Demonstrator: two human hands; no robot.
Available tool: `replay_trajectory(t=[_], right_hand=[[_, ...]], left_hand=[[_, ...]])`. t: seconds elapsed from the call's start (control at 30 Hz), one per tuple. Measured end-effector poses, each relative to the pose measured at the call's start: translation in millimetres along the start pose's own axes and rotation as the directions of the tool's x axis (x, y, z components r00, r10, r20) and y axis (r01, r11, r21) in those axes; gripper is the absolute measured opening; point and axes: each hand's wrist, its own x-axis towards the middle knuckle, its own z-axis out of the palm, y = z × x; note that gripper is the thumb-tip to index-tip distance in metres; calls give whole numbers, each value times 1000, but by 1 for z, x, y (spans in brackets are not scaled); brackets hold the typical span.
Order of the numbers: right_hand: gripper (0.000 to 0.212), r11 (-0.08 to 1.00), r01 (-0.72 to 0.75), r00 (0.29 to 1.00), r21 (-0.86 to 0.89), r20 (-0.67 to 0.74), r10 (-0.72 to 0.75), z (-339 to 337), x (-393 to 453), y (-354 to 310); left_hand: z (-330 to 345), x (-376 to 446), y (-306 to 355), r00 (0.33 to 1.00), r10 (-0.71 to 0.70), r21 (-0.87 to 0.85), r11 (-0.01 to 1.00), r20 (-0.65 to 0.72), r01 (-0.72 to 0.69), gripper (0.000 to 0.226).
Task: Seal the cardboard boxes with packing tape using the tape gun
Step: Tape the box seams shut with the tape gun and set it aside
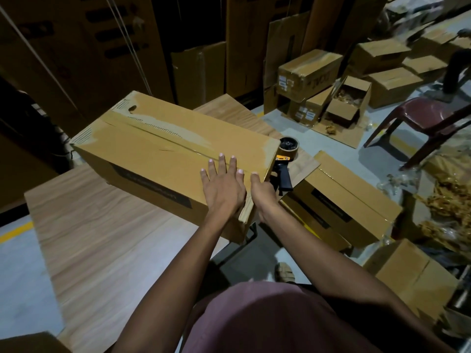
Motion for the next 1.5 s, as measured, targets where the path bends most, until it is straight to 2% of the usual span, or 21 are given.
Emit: replay_trajectory(t=[0.13,0.23,0.3,0.4,0.47,0.53,0.6,0.7,0.77,0.8,0.87,0.93,1.0,1.1,1.2,1.3,1.4,1.5], right_hand=[[53,998,61,996,-7,65,-60,-11,8,3],[57,990,103,986,-101,143,-88,-20,14,2],[49,973,160,975,-165,180,-130,-23,21,0],[33,949,251,942,-192,273,-194,-22,33,-6],[34,919,295,923,-261,326,-204,-22,41,-17],[42,856,341,913,-388,352,-204,-20,53,-28],[47,770,360,927,-527,296,-230,-15,58,-42],[45,578,340,922,-742,140,-362,-2,57,-63],[51,424,347,872,-837,122,-474,13,47,-68],[56,359,390,840,-848,168,-515,21,40,-65],[54,244,579,738,-778,374,-561,36,30,-50],[51,174,708,654,-684,544,-525,38,26,-41],[54,118,709,658,-695,592,-465,32,29,-40],[56,11,578,729,-816,510,-456,19,31,-35],[57,47,431,809,-901,363,-463,10,29,-32],[63,79,390,845,-917,323,-425,13,22,-36],[68,75,488,825,-869,432,-363,38,-3,-29],[64,-40,613,724,-789,581,-372,60,-27,-8]], left_hand=[[-6,0,4,999,-5,37,999,32,4,58],[-13,4,5,997,-19,85,996,69,13,59],[-17,4,6,993,-64,129,990,100,51,60],[-20,-5,6,993,-103,220,971,52,89,61],[-21,-11,4,994,-110,270,957,-10,109,61],[-25,-9,1,991,-124,285,949,-58,135,57],[-31,-2,-1,990,-126,295,945,-70,141,49],[-31,4,-3,992,-96,279,953,-81,116,45],[-26,4,-8,990,-78,198,975,-118,100,43],[-23,2,-12,988,-72,147,985,-135,91,42],[-18,-2,-23,990,-64,74,994,-125,74,45],[-16,-5,-31,996,-56,39,997,-74,59,50],[-17,-8,-38,996,-77,9,997,-54,77,52],[-20,-11,-55,987,-158,-67,986,-34,156,53],[-27,-17,-80,972,-234,-88,969,-9,232,51],[-30,-28,-96,972,-236,-73,970,-17,234,50],[-29,-32,-99,980,-197,-51,979,-29,196,51],[-33,-29,-100,981,-196,10,981,9,196,51]])
